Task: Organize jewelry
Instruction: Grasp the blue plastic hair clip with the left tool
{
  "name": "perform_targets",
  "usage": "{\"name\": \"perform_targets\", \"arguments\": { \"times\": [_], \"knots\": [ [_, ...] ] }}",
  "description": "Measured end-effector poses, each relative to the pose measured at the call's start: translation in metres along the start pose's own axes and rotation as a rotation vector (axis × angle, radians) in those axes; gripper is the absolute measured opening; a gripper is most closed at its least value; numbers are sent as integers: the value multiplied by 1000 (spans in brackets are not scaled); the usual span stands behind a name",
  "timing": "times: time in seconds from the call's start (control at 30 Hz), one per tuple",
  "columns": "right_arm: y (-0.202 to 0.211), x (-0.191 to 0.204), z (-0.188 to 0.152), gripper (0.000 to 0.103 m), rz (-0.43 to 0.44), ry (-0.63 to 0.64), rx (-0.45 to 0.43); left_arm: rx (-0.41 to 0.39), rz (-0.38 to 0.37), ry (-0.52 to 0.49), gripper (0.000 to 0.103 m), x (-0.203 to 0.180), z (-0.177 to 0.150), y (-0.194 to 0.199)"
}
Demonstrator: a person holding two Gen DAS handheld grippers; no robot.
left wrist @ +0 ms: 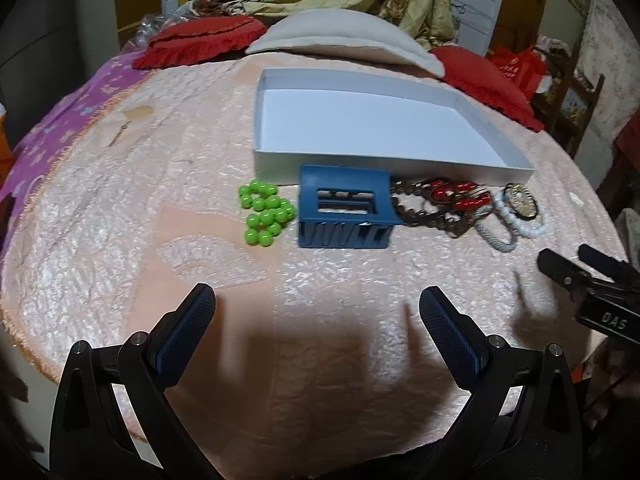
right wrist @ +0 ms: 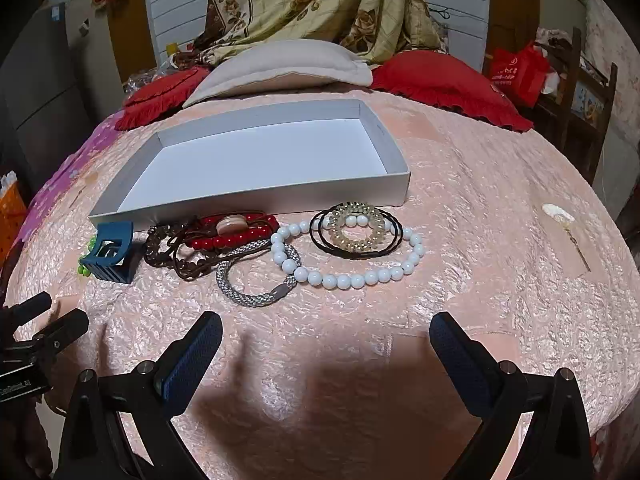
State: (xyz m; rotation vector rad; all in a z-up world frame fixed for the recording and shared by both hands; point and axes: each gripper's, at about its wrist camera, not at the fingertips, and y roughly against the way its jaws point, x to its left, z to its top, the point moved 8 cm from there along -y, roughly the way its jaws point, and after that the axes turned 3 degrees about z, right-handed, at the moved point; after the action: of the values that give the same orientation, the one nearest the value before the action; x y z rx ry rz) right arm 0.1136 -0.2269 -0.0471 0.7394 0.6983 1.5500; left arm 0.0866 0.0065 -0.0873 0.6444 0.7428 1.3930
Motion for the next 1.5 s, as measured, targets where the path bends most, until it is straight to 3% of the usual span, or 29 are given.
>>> {"name": "perform_targets", "arguments": {
  "times": [0.17, 0.33, 0.57, 0.67, 0.83, 1.13, 1.3, 1.43, 1.5],
  "knots": [
    [-1, -3, 0, 103, -1, -5, 8, -15, -90, 19, 101, -10, 12, 0],
    [-3, -3, -2, 103, 4, -4, 16, -26, -140, 71, 89, -11, 33, -11],
    [-2, -3, -2, 103, 17, -12, 15, -2, -80, 27, 86, -15, 39, -30],
    [-2, -3, -2, 103, 17, -12, 15, 27, -69, 13, 65, -20, 36, -38],
    [-2, -4, -1, 103, 14, -22, 13, 12, -74, 4, 65, -20, 34, -36],
    [4, -23, 0, 103, 42, -100, 2, -56, -148, 15, 65, 1, 11, 10],
    [11, -27, 0, 103, 104, -112, -22, -46, -111, 3, 65, 12, -10, 9],
    [15, -23, 4, 97, 148, -75, -43, -49, -90, 15, 65, 14, -14, 4],
    [11, -20, 3, 88, 177, -76, -32, -53, -77, 4, 65, 12, -14, 3]
  ]
}}
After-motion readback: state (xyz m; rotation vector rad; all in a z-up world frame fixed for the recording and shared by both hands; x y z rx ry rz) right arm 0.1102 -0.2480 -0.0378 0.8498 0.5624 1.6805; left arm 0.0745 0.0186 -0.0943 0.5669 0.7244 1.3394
